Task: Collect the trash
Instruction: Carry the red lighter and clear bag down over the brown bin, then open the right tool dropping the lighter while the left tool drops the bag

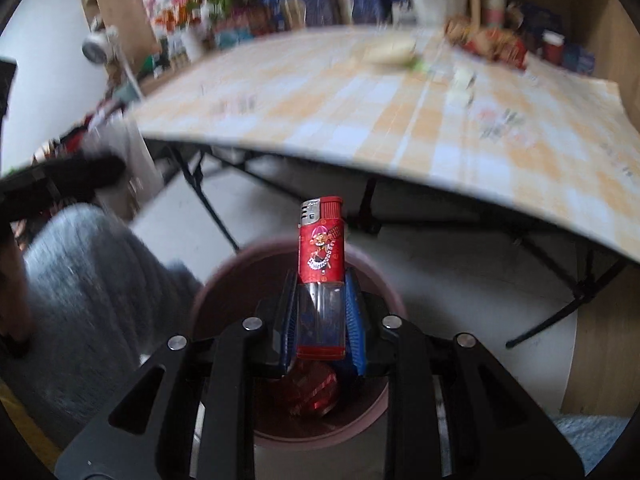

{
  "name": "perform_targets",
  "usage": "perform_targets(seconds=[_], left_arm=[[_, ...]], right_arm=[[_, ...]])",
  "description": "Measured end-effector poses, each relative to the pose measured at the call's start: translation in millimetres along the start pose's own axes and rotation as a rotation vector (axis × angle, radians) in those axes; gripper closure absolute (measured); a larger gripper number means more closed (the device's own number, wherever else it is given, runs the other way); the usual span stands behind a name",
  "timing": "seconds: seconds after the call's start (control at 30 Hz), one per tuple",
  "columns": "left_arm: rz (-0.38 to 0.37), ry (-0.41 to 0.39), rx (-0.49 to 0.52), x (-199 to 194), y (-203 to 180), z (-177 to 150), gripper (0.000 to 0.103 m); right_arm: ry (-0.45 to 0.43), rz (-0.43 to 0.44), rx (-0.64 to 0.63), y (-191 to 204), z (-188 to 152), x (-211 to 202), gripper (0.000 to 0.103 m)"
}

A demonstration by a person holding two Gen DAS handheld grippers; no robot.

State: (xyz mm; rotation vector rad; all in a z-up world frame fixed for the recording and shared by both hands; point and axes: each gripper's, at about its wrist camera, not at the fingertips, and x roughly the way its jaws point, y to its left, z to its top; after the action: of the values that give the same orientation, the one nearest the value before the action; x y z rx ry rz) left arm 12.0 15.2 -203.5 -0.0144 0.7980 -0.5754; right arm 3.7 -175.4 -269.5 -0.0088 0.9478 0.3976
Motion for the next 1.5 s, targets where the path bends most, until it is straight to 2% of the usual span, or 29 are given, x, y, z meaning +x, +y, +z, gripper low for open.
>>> perform_targets(seconds=[0.07,0.2,0.33,0.37,0.4,0.47,0.6,0.67,0.77,0.87,0.97,1.33,1.5], left_arm=[[-0.012,0.034,-0.061,11.3,12.6,-1.2,0.085],[-0.043,0.047,-0.151,23.5,29.7,-1.5,0.085],[-0.044,0.067,-0.151,30.3,27.5,-1.7,0.085],[-0.042,0.071,-0.140,31.3,25.1,-1.7,0.085],[-0.039,0.079,-0.123,32.8,21.5,-1.7,0.085],[-0.033,0.093,-0.103,36.5,16.7,-1.9,0.085],[-0.028,0.114,-0.095,43.7,14.6,-2.7,0.085],[-0.024,0.121,-0.097,45.5,15.0,-3.5,0.085],[-0.020,0.129,-0.099,47.4,15.2,-4.1,0.085],[-0.012,0.143,-0.093,50.3,14.0,-4.9,0.085],[0.000,0.162,-0.075,54.2,10.8,-6.1,0.085],[0.067,0.316,0.014,86.1,-1.3,-18.0,0.085],[0.103,0.380,-0.006,98.4,5.3,-23.2,0.084]], right_arm=[[0.078,-0.003,0.008,-0.9,-5.2,21.6,0.077],[0.145,-0.009,0.013,-3.1,-11.6,45.8,0.077],[0.189,-0.047,-0.035,3.5,-20.6,59.8,0.077],[0.201,-0.049,-0.049,6.7,-21.9,60.9,0.074],[0.201,-0.051,-0.059,8.2,-23.1,60.9,0.070],[0.184,-0.054,-0.073,11.2,-23.1,58.1,0.044],[0.130,-0.072,-0.059,8.2,-15.3,45.5,0.034],[0.079,-0.090,-0.039,3.5,-10.7,32.8,0.018],[-0.017,-0.139,-0.012,-2.1,-2.4,8.2,0.008],[-0.091,-0.195,0.016,-11.7,3.0,-13.2,0.006],[-0.129,-0.228,0.049,-21.0,5.4,-24.0,0.006],[-0.147,-0.276,0.086,-36.1,6.0,-25.9,0.006],[-0.153,-0.285,0.101,-42.7,5.4,-29.2,0.006]])
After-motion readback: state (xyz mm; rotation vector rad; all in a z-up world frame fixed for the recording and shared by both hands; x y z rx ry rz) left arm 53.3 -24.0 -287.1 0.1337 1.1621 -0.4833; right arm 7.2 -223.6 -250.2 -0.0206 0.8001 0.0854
